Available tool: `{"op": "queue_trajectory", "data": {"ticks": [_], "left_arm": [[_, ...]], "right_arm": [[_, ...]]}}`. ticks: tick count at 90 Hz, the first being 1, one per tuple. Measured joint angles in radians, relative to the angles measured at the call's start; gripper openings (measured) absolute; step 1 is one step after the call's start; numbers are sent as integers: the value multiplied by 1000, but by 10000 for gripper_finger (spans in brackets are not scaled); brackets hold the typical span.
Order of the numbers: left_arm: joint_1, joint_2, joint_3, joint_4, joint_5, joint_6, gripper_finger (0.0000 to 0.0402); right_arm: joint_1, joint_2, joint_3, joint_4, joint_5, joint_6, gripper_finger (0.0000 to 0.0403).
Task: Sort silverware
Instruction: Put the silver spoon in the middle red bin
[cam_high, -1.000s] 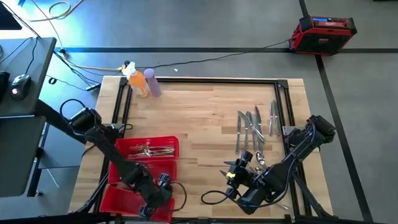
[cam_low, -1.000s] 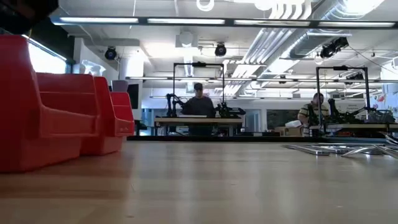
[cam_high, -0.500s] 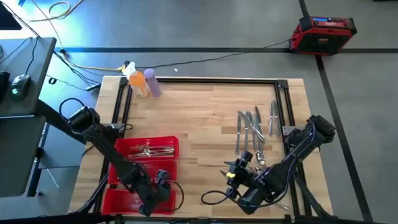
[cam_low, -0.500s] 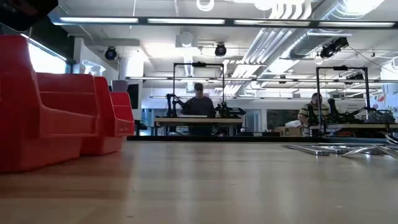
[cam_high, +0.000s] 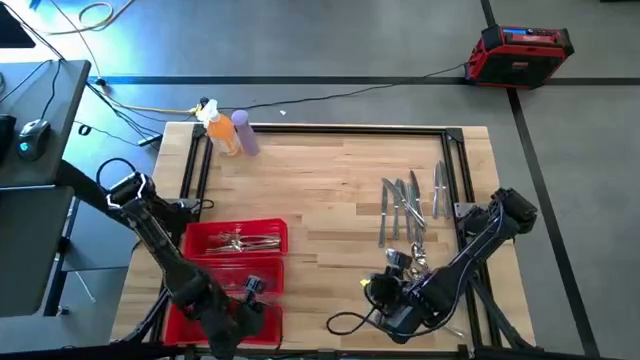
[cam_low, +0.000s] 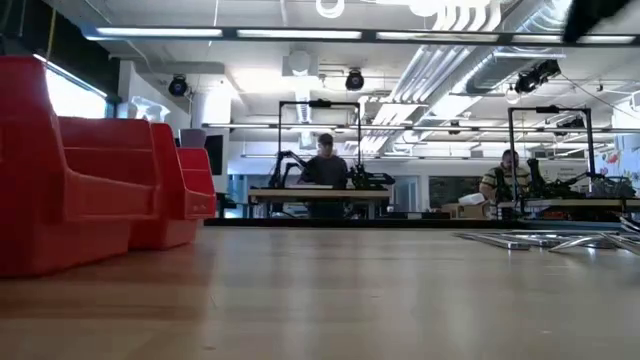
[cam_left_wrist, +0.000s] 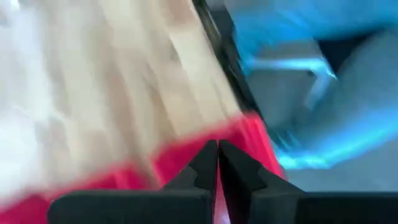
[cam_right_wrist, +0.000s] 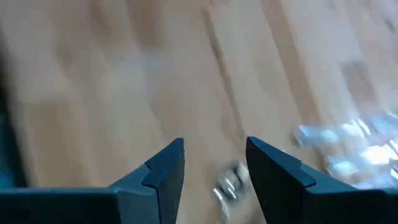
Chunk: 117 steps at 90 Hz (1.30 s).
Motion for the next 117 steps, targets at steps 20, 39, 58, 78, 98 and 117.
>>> {"op": "queue_trajectory", "data": {"ticks": [20,39,58,78,98,117], "left_arm": [[-2,0,5,86,-248,84,0],[-5,0,4,117,-312,79,0],[-6,1,4,126,-325,70,0],[-5,2,-6,138,-333,70,7],[-5,2,-6,141,-334,70,10],[-5,2,-6,139,-334,69,10]], "right_arm": [[26,94,-23,-211,-96,173,154],[-5,58,-247,-81,-263,149,154],[-49,-32,-433,216,-333,97,154],[-60,-42,-523,317,-383,100,154],[-59,-37,-540,351,-386,101,141],[-60,-35,-542,346,-383,99,27]]}}
